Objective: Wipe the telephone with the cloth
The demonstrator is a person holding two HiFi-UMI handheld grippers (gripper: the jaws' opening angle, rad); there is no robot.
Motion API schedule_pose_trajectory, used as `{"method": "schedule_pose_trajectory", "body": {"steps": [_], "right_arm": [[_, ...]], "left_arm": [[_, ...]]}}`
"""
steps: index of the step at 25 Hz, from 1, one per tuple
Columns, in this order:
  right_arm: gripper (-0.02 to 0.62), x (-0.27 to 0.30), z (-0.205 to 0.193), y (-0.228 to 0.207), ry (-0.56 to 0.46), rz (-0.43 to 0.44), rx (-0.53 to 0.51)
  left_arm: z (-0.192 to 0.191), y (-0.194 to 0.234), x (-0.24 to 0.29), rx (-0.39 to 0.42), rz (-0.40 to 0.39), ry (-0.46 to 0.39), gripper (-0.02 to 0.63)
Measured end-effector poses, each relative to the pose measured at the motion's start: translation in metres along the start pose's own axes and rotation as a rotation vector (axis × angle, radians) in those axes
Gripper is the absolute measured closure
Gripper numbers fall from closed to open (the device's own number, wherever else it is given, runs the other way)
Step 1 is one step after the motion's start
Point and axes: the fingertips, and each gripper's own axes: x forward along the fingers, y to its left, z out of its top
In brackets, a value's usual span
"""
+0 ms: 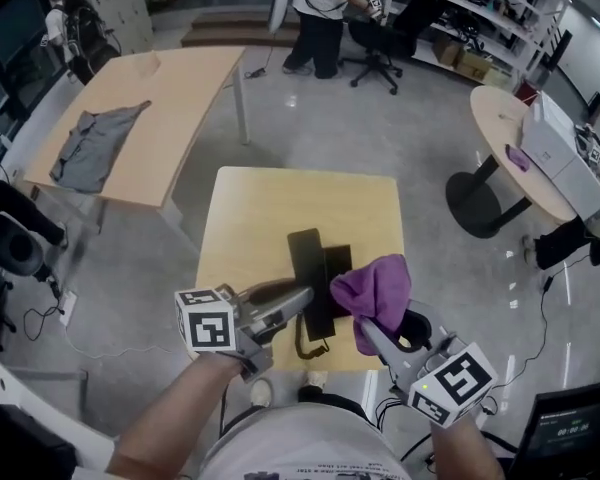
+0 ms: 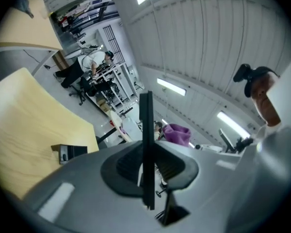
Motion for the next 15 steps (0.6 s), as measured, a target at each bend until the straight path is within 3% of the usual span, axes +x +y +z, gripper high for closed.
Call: {"method": "schedule_pose_trajectory", "body": {"steps": [10,15], "right_arm": [[0.480,0.010,0.095,0.022,-0.131,0.025,-0.101],[0.480,0.024,0.104,0.031,-0.132,0.016,-0.105]], "left_arm": [[0.023,-0.057,-0.017,0.087,-0.035,-0.030,0.526],[0.004,-0.055,-0.015,0.095,-0.027,0.014,0.525]]}}
